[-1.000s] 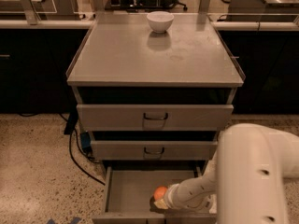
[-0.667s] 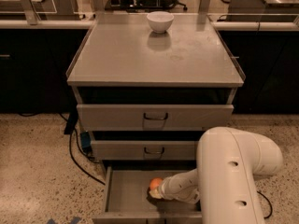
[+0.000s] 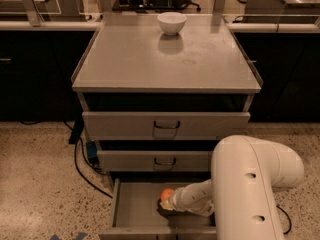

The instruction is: Place orange into bottom drawer

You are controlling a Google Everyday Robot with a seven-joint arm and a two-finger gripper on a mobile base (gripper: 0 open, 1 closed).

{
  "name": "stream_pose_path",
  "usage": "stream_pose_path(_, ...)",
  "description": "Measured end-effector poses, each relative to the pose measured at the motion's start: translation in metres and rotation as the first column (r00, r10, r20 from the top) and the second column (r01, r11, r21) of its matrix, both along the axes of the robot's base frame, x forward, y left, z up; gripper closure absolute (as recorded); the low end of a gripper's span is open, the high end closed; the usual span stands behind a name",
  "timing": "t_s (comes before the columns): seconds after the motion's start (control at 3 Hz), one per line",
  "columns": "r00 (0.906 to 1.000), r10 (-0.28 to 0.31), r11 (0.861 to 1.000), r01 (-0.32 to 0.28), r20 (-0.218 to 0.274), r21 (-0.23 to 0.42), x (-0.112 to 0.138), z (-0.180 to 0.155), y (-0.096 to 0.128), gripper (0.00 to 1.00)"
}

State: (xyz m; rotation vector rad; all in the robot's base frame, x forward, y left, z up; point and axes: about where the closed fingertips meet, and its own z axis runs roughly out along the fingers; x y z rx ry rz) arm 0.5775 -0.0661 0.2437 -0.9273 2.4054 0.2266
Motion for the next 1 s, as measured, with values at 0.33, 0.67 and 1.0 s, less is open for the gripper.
stream_pose_path(0.33,0.9998,-0.019,1.000,0.019,-0.001,0.009,0.011,-0.005,-0.005,1.00)
stream_pose_path(0.67,0.9957,-0.090,0.996,0.090,0.021,-0.009,0.037,-0.008,-0.034,1.00)
stream_pose_path(1.0,0.9854,-0.167,0.985,0.168,0.030,-0.026,0.050,-0.014,-0.069,1.00)
